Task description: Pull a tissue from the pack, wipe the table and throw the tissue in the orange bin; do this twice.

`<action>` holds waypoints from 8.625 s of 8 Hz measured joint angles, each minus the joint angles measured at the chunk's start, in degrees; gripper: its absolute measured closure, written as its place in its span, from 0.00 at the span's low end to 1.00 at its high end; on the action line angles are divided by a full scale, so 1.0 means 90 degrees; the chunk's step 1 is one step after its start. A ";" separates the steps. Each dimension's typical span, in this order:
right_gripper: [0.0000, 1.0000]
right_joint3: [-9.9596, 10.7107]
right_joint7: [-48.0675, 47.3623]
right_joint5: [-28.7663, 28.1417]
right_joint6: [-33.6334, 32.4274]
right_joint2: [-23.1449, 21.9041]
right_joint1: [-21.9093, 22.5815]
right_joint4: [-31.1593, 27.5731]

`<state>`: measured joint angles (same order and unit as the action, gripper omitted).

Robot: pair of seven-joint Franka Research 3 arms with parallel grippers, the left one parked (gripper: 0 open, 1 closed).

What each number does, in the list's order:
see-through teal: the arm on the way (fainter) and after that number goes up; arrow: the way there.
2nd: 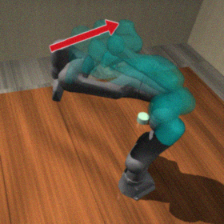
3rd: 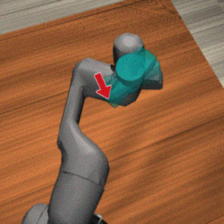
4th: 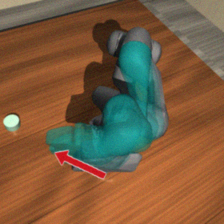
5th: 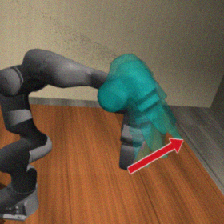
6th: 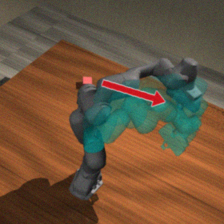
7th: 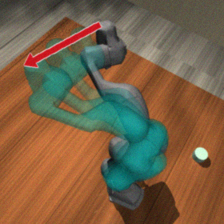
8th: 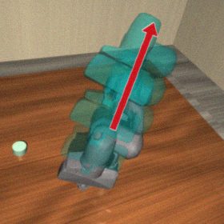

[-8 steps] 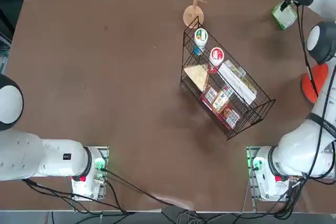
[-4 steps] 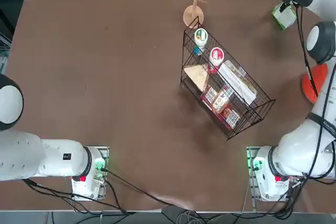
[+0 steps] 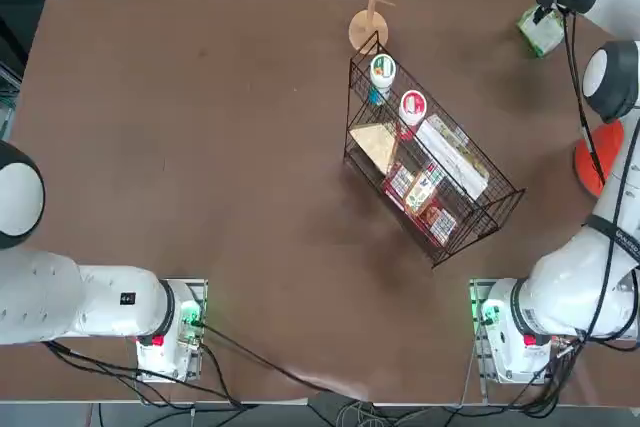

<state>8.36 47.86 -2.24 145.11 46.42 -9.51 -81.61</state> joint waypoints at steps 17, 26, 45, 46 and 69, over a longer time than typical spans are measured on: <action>0.96 0.0026 0.0092 0.0009 -0.0551 -0.0109 -0.0012 0.0289; 0.99 0.0013 -0.0303 -0.0012 -0.2517 -0.1181 0.0043 0.0456; 0.99 -0.0094 -0.7854 -0.0746 -0.2583 -0.4999 0.2380 -0.4935; 0.99 -0.0097 -0.8419 -0.0746 -0.2232 -0.5021 0.2616 -0.5246; 0.98 -0.0005 -1.1034 -0.0745 0.0919 -0.3888 0.3520 -0.7105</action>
<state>8.31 -51.44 -8.94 153.38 11.43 22.17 -145.56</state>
